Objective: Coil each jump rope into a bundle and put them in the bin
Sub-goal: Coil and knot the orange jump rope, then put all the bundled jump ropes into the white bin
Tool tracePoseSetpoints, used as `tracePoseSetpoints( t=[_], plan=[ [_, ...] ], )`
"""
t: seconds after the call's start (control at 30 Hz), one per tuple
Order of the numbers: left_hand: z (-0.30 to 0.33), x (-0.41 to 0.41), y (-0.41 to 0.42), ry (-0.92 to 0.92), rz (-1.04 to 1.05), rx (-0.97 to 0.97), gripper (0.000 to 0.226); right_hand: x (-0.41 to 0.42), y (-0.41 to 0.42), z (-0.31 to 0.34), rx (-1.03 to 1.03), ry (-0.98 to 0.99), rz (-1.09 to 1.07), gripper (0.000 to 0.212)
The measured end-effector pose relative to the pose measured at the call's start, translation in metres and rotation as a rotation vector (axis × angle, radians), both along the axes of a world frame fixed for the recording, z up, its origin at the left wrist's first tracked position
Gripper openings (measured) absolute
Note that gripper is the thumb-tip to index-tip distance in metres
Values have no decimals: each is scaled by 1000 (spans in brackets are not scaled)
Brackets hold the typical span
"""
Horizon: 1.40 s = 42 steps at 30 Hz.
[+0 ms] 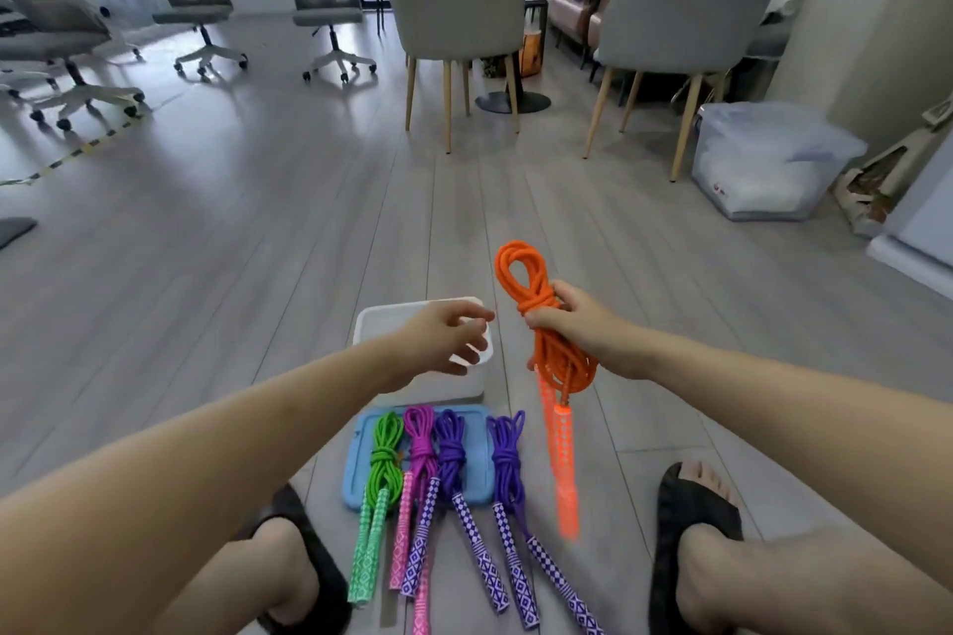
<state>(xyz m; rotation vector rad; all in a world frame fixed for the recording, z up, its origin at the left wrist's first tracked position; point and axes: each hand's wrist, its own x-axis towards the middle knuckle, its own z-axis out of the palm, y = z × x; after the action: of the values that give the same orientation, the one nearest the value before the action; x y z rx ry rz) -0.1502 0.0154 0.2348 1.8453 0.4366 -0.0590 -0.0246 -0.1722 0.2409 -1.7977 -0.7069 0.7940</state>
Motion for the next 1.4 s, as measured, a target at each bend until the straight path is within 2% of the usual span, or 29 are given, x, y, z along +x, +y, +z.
tracePoseSetpoints(
  t=[0.07,0.2,0.33,0.43,0.63,0.7,0.77,0.83,0.93,1.1,1.13,1.27,1.4],
  plan=[
    [-30,-5,5,81,33,47,20,-3,7,-25,-84,27,28,19],
    [-102,-1,6,172,81,16,22,-3,22,-80,-238,37,81,24],
    [-179,3,-6,288,121,-75,16,6,28,-136,-329,73,34,12],
    [-234,10,-8,348,158,-83,13,18,33,-182,-417,112,-4,12],
    [-308,28,-4,493,101,53,11,29,41,-275,-420,241,-152,12],
    [-321,34,-8,534,61,72,24,28,43,-305,-414,280,-190,10],
    [-331,39,-12,554,46,110,37,34,43,-348,-357,364,-204,42],
    [-336,41,-13,551,56,134,35,34,45,-369,-294,449,-243,51],
    [-335,42,-16,523,52,127,29,26,52,-346,-236,498,-329,47],
    [-317,40,-28,443,87,-14,39,21,47,-326,-207,562,-430,53],
    [-313,39,-31,414,98,-55,40,21,44,-322,-202,587,-461,50],
    [-297,35,-36,260,101,-142,44,25,35,-289,-128,696,-540,16],
    [-259,40,-37,63,133,-210,46,31,33,-237,-12,764,-501,18]
  ],
)
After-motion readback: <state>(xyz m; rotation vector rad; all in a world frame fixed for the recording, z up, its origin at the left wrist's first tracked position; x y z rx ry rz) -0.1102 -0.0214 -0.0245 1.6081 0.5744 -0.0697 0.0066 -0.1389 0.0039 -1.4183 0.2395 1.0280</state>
